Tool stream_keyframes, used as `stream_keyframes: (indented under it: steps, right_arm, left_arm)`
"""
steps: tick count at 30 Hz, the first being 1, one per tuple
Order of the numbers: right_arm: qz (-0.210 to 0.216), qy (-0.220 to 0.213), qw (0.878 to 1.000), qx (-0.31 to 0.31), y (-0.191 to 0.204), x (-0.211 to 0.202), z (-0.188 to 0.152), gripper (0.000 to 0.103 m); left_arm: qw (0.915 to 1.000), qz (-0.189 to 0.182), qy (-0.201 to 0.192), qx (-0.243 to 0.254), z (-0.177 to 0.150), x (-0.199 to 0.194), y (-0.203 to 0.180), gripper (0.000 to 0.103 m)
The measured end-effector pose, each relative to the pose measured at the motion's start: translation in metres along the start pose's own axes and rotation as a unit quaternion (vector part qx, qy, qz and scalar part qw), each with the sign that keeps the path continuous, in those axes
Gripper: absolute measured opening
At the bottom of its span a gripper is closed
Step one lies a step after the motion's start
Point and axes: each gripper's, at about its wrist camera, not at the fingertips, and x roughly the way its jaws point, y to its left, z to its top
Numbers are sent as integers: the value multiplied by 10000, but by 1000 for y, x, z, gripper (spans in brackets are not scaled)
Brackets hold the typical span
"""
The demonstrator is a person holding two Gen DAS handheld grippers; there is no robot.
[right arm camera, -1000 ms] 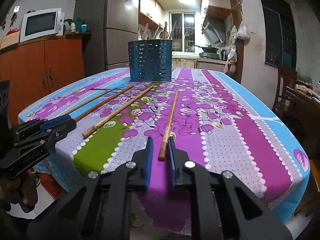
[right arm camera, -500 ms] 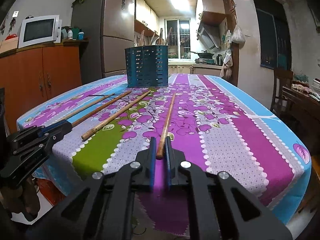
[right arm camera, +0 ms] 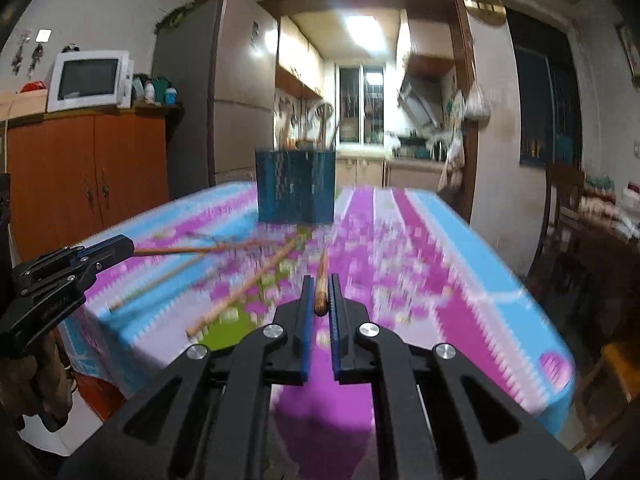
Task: Organize utensils
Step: 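Lift the left tool's chopstick toward the holder while the right tool carries its chopstick there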
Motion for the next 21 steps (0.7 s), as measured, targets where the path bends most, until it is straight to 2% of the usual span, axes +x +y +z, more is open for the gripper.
stream_keyframes:
  steps: [6, 10, 21]
  right_arm:
    - [166, -370, 9988, -259, -3, -6, 50, 5]
    - [301, -451, 9978, -372, -6, -1, 76, 5]
    - [651, -313, 9962, -494, -8, 20, 118, 5]
  left_arm:
    - [9988, -101, -445, 148, 51, -3, -2, 8]
    - [9975, -160, -630, 286, 83, 0, -5, 8]
    - [9986, -310, -383, 211, 123, 38, 3, 8]
